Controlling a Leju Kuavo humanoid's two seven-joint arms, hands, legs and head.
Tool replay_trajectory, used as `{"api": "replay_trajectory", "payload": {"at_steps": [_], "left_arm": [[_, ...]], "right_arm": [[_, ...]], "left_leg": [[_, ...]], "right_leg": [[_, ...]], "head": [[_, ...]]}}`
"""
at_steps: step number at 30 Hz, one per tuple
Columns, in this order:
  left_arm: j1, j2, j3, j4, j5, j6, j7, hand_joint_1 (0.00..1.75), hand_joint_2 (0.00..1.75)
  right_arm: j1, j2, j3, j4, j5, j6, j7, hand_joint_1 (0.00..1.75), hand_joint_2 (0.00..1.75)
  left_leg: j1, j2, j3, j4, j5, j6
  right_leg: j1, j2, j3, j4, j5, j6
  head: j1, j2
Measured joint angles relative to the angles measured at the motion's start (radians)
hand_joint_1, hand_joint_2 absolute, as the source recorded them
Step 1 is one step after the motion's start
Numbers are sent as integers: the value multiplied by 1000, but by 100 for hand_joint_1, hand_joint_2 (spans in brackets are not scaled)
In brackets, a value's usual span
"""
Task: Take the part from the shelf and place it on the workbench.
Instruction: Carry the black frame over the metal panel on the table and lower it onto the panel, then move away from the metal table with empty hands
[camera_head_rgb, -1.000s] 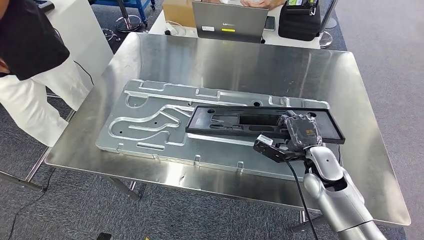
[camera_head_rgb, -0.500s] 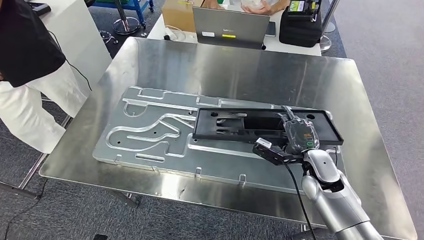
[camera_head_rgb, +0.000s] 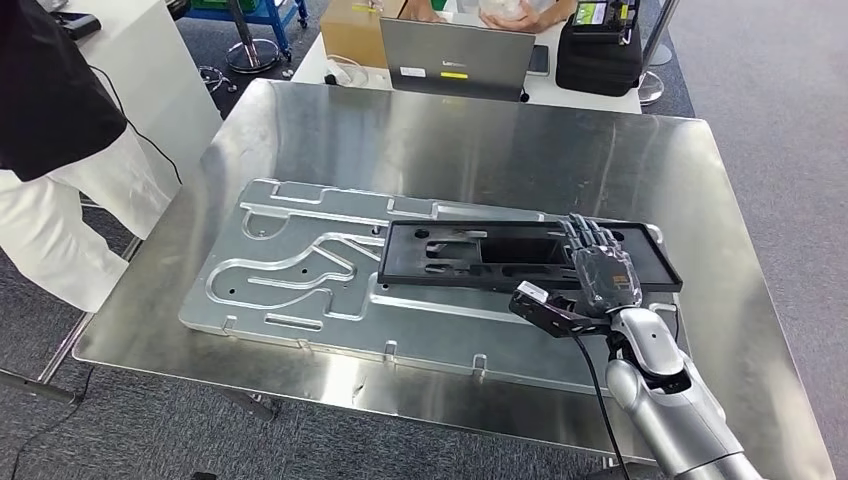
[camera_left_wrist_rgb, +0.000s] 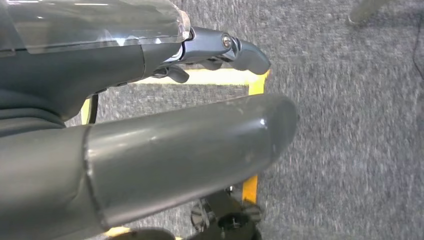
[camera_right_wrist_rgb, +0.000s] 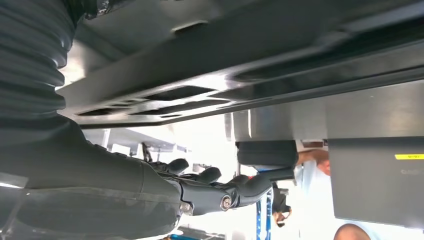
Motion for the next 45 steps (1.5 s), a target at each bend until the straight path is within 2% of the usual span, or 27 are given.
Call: {"api": "replay_trajectory", "payload": {"at_steps": [2, 4, 6, 7, 10, 12, 14, 15, 17, 19, 20, 21, 22, 24, 26, 27, 28, 30, 32, 34, 35, 36, 38, 40, 42, 43, 45], "left_arm": [[0, 1, 1, 1, 2, -1, -1, 0, 0], [0, 2, 3, 3, 2, -2, -1, 0, 0], [1, 3, 4, 5, 2, -3, -1, 0, 0], [1, 3, 4, 6, 2, -4, -1, 0, 0], [-2, 4, 5, 7, 3, -4, -2, 0, 0], [-4, 4, 6, 7, 3, -4, -3, 0, 0], [-3, 4, 6, 7, 4, -4, -3, 0, 0], [-2, 4, 6, 8, 4, -4, -3, 0, 0], [-3, 4, 7, 9, 4, -5, -3, 0, 0], [-2, 4, 7, 9, 4, -5, -3, 0, 0], [-1, 4, 7, 9, 4, -5, -3, 0, 0], [-1, 4, 7, 10, 4, -5, -3, 0, 0], [-1, 4, 7, 10, 4, -5, -3, 0, 0], [-1, 4, 7, 12, 3, -5, -3, 0, 0], [-1, 4, 7, 14, 3, -5, -3, 0, 0], [-1, 4, 7, 14, 3, -5, -3, 0, 0], [-1, 4, 7, 14, 3, -5, -3, 0, 0], [0, 4, 8, 15, 3, -5, -2, 0, 0], [2, 4, 8, 17, 2, -6, -2, 0, 0], [3, 5, 9, 18, 2, -7, -2, 0, 0], [3, 5, 10, 18, 2, -7, -2, 0, 0], [3, 5, 11, 18, 2, -7, -2, 0, 0], [3, 5, 14, 19, 2, -7, -2, 0, 0], [1, 6, 16, 20, 2, -7, -2, 0, 0], [-2, 6, 19, 21, 1, -7, -2, 0, 0], [-3, 6, 21, 21, 1, -6, -2, 0, 0], [0, 6, 23, 22, 0, -6, -1, 0, 0]], "right_arm": [[4, 0, -1, -5, 0, -2, -3, 0, 175], [11, 0, -2, -10, 0, -4, -5, 0, 175], [17, 0, -3, -14, 0, -7, -6, 0, 175], [19, 0, -3, -15, 0, -8, -6, 0, 175], [26, 0, -8, -21, 0, -8, -6, 0, 175], [32, 0, -10, -26, 0, -8, -7, 0, 175], [39, -1, -11, -28, 0, -8, -7, 0, 175], [43, -1, -12, -28, 0, -8, -7, 0, 175], [48, -4, -14, -30, 0, -8, -7, 0, 175], [52, -5, -15, -30, 0, -8, -7, 0, 175], [55, -5, -15, -30, 0, -8, -7, 0, 175], [58, -5, -15, -30, 0, -8, -7, 0, 175], [60, -5, -15, -30, 0, -8, -8, 0, 175], [62, -5, -15, -30, 1, -8, -9, 0, 175], [61, -5, -15, -32, 2, -8, -10, 0, 175], [62, -5, -16, -33, 4, -9, -10, 0, 175], [62, -5, -16, -34, 5, -9, -10, 0, 175], [63, -4, -16, -35, 8, -9, -12, 0, 175], [64, -4, -16, -35, 12, -9, -12, 0, 175], [66, -3, -16, -35, 14, -10, -13, 0, 175], [68, -3, -16, -35, 15, -11, -13, 0, 175], [72, -3, -16, -35, 16, -14, -14, 0, 175], [82, -2, -16, -36, 19, -25, -19, 0, 175], [96, 2, -16, -41, 25, -43, -24, 0, 175], [114, 8, -16, -55, 33, -71, -27, 0, 175], [127, 14, -16, -63, 39, -87, -29, 0, 175], [158, 26, -16, -80, 49, -119, -31, 0, 175]], "left_leg": [[3, 3, -22, 67, -61, -11], [6, 4, -64, 197, -143, -19], [8, 4, -75, 273, -179, -23], [8, 4, -51, 252, -169, -22], [6, 4, 91, 37, -105, -10], [1, 3, 130, -35, -87, -1], [-2, 3, 122, -38, -69, 11], [-1, 5, 116, -41, -56, 18], [3, 10, 95, -48, -26, 34], [2, 13, 63, -48, -2, 42], [1, 13, 45, -46, 10, 41], [0, 14, 28, -44, 21, 41], [0, 14, 10, -40, 31, 39], [0, 14, -20, -30, 47, 34], [-2, 13, -40, -18, 61, 24], [-3, 13, -44, -16, 67, 19], [-4, 12, -46, -16, 75, 13], [-4, 10, -51, -18, 86, 1], [-1, 8, -72, 19, 32, -10], [3, 8, -102, 129, -77, -20], [5, 8, -113, 196, -115, -24], [6, 8, -115, 249, -128, -27], [7, 8, -77, 267, -88, -27], [7, 7, 27, 155, -53, -20], [3, 6, 138, 4, -79, -9], [0, 5, 166, -41, -93, -3], [-1, 6, 164, -64, -86, 10]], "right_leg": [[-2, -4, -5, -6, 11, -15], [0, -6, -17, -7, 22, -22], [2, -8, -34, -5, 35, -21], [2, -8, -43, -4, 42, -19], [4, -7, -59, -2, 62, -9], [4, -8, -62, -4, 77, 4], [2, -7, -63, -11, 93, 18], [1, -6, -68, -9, 86, 24], [0, -4, -90, 41, 17, 33], [-2, -3, -123, 161, -87, 40], [-2, -4, -133, 222, -116, 43], [-2, -3, -132, 263, -123, 44], [-2, -4, -114, 273, -108, 44], [-2, -4, -26, 187, -60, 41], [2, -3, 80, 44, -63, 31], [5, -2, 110, -5, -74, 25], [8, -2, 120, -27, -82, 18], [6, -4, 107, -32, -66, 3], [1, -8, 82, -35, -40, -15], [1, -10, 51, -36, -14, -23], [2, -11, 35, -35, -1, -23], [2, -11, 18, -34, 11, -22], [3, -13, -14, -29, 34, -19], [3, -14, -39, -22, 52, -13], [5, -15, -51, -16, 69, -3], [6, -16, -53, -17, 78, 3], [5, -17, -56, -22, 93, 15]], "head": [[0, 0], [0, 0], [0, 0], [0, 0], [0, 0], [0, 0], [0, 0], [0, 0], [0, 0], [1, 0], [1, 0], [0, 0], [1, 0], [0, 0], [0, 0], [0, 0], [-1, 0], [-1, 0], [-1, 0], [-1, 0], [-1, 0], [-1, 0], [-1, 0], [-1, 0], [-1, 0], [-1, 0], [-1, 0]]}}
